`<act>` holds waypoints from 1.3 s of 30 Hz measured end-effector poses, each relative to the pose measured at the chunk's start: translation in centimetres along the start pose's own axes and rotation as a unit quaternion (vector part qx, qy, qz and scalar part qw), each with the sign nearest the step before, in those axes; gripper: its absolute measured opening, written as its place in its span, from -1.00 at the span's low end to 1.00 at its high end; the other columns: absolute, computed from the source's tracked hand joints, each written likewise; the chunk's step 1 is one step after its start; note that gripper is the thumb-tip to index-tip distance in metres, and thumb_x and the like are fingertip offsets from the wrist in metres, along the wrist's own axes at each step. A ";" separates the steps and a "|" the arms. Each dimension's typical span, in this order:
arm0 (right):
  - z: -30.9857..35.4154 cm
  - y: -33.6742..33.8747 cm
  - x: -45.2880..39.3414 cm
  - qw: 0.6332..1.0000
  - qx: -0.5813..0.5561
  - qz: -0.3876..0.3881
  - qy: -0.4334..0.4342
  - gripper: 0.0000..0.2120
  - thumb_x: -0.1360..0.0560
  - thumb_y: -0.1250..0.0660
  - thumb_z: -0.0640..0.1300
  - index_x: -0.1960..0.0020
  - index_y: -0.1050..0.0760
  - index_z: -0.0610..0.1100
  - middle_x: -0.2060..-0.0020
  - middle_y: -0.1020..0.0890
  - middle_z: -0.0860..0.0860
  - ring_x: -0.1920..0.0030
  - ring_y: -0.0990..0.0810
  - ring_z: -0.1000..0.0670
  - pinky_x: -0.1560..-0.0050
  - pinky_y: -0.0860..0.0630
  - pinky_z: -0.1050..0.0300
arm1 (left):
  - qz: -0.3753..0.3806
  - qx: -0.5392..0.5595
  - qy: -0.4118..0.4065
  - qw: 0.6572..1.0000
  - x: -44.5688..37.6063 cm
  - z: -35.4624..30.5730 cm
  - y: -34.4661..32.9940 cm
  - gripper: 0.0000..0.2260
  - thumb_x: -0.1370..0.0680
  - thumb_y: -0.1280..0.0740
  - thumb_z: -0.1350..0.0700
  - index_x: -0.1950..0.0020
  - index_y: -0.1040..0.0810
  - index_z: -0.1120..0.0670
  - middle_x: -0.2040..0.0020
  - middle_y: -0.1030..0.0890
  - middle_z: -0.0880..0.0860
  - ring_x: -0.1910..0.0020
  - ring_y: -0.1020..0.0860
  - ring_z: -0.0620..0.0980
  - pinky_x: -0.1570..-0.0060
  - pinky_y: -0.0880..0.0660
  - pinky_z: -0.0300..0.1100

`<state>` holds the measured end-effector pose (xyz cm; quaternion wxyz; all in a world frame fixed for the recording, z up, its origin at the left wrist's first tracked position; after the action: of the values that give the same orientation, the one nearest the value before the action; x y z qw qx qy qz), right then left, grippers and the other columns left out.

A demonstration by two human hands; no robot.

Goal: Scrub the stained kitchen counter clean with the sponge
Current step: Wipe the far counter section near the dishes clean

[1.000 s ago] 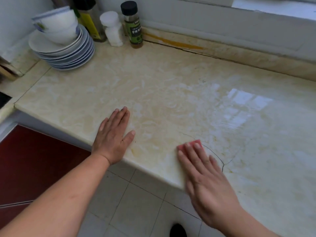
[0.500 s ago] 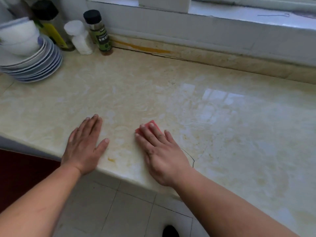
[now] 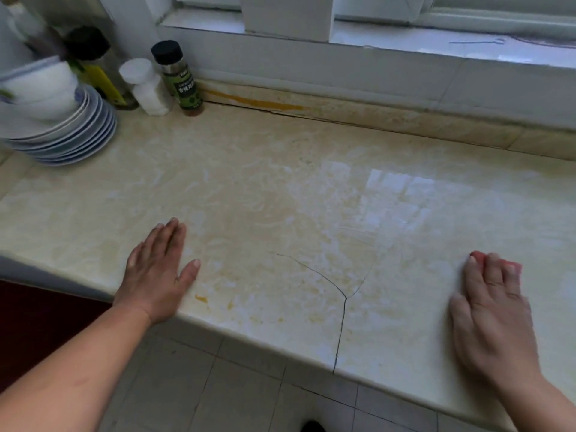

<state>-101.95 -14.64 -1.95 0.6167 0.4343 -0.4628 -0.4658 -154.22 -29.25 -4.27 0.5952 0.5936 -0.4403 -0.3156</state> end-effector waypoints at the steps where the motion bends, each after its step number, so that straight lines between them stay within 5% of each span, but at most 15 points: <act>1: 1.6 -0.4 -0.3 1.000 -0.006 0.001 0.004 -0.28 -0.54 0.11 0.16 -0.64 -0.06 -0.11 -0.63 0.01 -0.07 -0.63 0.11 -0.13 -0.49 -0.15 -0.28 | 0.005 -0.001 0.000 1.000 -0.1 -0.2 0.0 -0.20 -0.54 0.16 -0.39 -0.71 0.08 -0.04 -0.71 0.13 -0.06 -0.68 0.15 -0.05 -0.60 0.05 0.08; 7: 17.2 -3.5 0.9 0.976 -0.028 0.066 0.206 -0.32 -0.55 0.21 0.20 -0.64 0.22 0.08 -0.60 0.32 0.09 -0.57 0.42 0.02 -0.59 0.05 -0.12 | 0.048 0.000 0.037 0.998 0.1 -1.2 -0.3 -0.24 -0.57 0.17 -0.33 -0.68 0.27 -0.02 -0.68 0.34 -0.05 -0.64 0.34 -0.06 -0.61 0.25 0.05; 12: 26.4 -5.4 5.8 0.923 -0.019 0.119 0.366 -0.36 -0.66 0.07 0.07 -0.62 0.33 0.08 -0.57 0.40 0.12 -0.53 0.52 0.02 -0.60 0.21 -0.09 | 0.057 0.018 0.076 0.995 0.4 -3.3 -0.4 -0.35 -0.71 0.03 -0.14 -0.67 0.31 0.02 -0.65 0.40 -0.03 -0.62 0.39 -0.04 -0.60 0.30 0.13; 17: 24.2 -5.0 8.0 0.909 -0.014 0.132 0.394 -0.40 -0.68 0.06 0.04 -0.61 0.31 0.17 -0.58 0.35 0.21 -0.55 0.45 0.09 -0.59 0.21 0.02 | 0.058 0.022 0.013 0.998 0.6 -4.3 -0.5 -0.35 -0.70 0.05 -0.16 -0.68 0.31 -0.01 -0.63 0.44 -0.09 -0.59 0.44 -0.11 -0.59 0.33 0.11; 22: 21.2 -5.7 11.8 0.892 -0.006 0.138 0.430 -0.32 -0.52 -0.19 -0.01 -0.62 -0.13 0.08 -0.63 -0.09 0.12 -0.62 -0.06 0.00 -0.42 -0.18 -0.06 | 0.054 0.018 0.002 0.998 0.8 -4.5 -0.5 -0.35 -0.68 0.09 -0.20 -0.67 0.32 -0.03 -0.63 0.43 -0.11 -0.59 0.44 -0.12 -0.59 0.33 0.12; 27: 28.2 -6.1 9.3 0.879 -0.013 0.124 0.460 -0.43 -0.67 0.04 0.07 -0.64 0.14 0.12 -0.62 0.20 0.17 -0.59 0.37 0.06 -0.60 0.16 -0.02 | 0.042 0.022 0.006 0.999 0.6 -4.3 -0.6 -0.29 -0.55 0.24 -0.24 -0.68 0.26 -0.06 -0.65 0.38 -0.14 -0.61 0.39 -0.15 -0.60 0.29 0.12; 31: 30.6 -6.5 7.4 0.883 -0.016 0.133 0.449 -0.43 -0.67 0.04 0.03 -0.64 0.12 0.10 -0.62 0.20 0.16 -0.57 0.39 0.07 -0.59 0.17 -0.06 | 0.039 0.022 0.007 0.999 0.5 -4.0 -0.7 -0.31 -0.56 0.21 -0.20 -0.69 0.23 -0.07 -0.65 0.37 -0.16 -0.61 0.38 -0.17 -0.60 0.27 0.11; 39: 13.7 -2.3 6.2 0.946 -0.017 0.103 0.307 -0.43 -0.65 0.07 0.07 -0.62 0.15 0.24 -0.60 0.23 0.26 -0.59 0.30 0.13 -0.59 0.00 -0.06 | 0.056 0.012 0.024 0.998 0.9 -4.6 -0.4 -0.38 -0.70 0.07 -0.12 -0.68 0.28 -0.05 -0.64 0.40 -0.14 -0.60 0.40 -0.16 -0.60 0.29 0.11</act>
<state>-114.84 -22.56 -0.47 0.7805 0.4961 -0.2853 -0.2516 -149.67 -28.09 -4.15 0.6154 0.5824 -0.4620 -0.2620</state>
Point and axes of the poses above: each hand's wrist, its own x-axis away from the middle knuckle, its own y-axis out of the back of the hand, z = x × y, the point moved 7 cm from there along -x, towards the middle knuckle
